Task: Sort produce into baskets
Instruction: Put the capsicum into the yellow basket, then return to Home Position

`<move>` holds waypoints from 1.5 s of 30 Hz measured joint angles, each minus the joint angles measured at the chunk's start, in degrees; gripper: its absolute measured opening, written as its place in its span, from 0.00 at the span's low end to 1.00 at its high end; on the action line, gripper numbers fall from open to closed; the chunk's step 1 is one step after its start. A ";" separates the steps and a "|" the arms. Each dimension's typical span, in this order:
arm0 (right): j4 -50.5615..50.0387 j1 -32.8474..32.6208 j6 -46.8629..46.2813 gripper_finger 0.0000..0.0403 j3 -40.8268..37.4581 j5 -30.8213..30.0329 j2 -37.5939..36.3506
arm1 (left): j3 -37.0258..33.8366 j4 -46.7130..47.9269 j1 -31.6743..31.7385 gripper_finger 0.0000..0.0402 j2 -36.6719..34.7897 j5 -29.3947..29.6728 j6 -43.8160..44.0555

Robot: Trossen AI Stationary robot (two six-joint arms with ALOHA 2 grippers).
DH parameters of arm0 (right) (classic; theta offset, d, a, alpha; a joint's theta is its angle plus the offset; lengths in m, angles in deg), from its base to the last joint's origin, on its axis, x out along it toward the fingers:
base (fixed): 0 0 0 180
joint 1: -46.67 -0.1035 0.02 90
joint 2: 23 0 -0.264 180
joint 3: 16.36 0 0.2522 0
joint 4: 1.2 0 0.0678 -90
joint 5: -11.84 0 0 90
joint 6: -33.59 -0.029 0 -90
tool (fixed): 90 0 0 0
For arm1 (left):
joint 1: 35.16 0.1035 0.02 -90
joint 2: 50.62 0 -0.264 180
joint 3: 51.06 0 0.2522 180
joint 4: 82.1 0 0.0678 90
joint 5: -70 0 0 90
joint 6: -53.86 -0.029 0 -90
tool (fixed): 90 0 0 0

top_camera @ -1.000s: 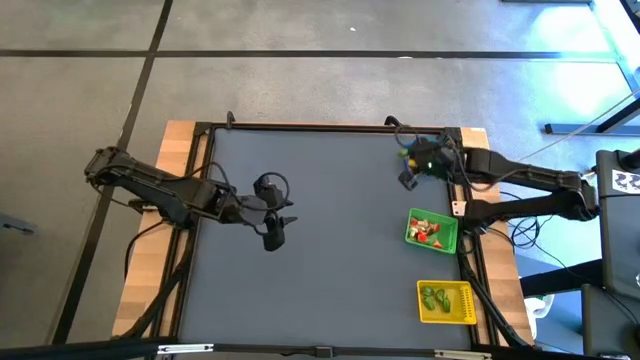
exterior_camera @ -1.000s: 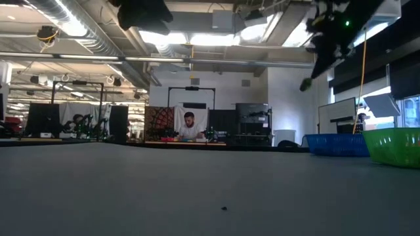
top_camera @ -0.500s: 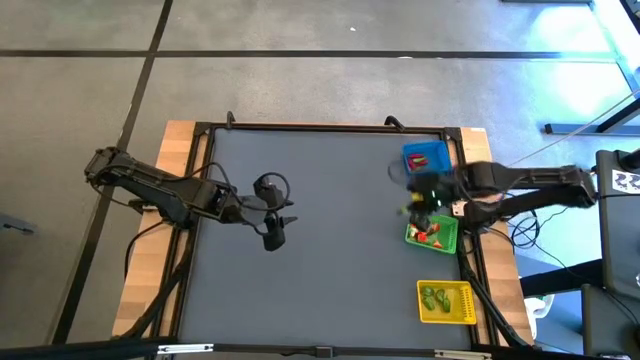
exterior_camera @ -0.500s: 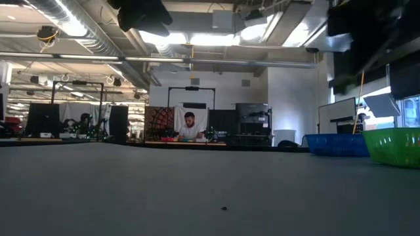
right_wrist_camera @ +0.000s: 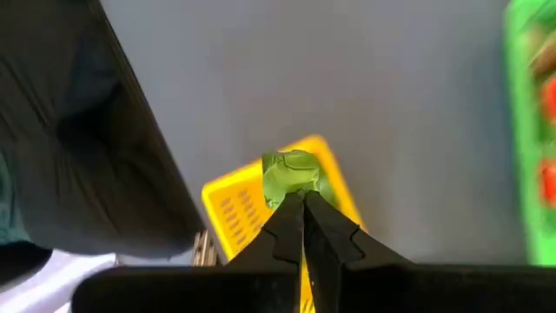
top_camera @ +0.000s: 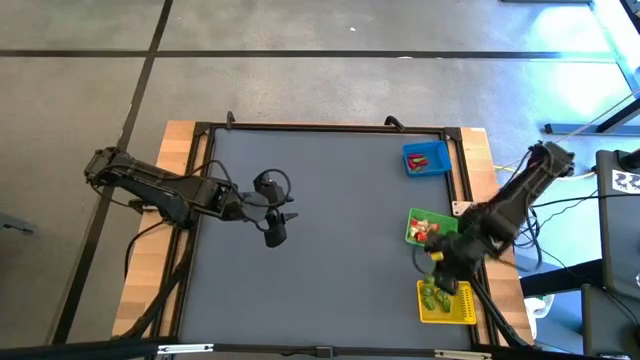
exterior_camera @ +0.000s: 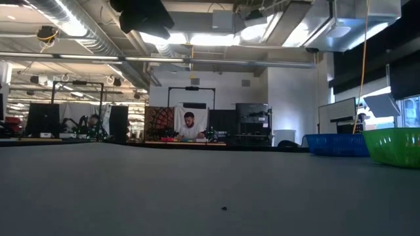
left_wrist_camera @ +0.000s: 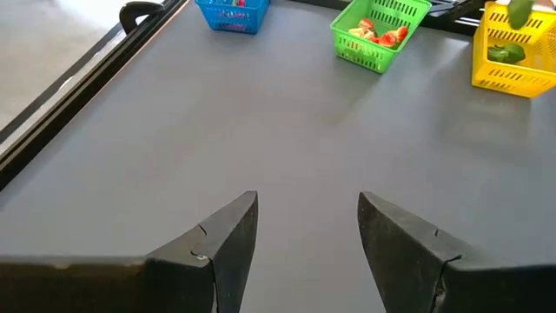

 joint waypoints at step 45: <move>33.12 35.10 61.40 0.09 -11.17 6.20 -8.14 | -0.02 -9.40 10.97 0.23 0.02 -24.88 -26.59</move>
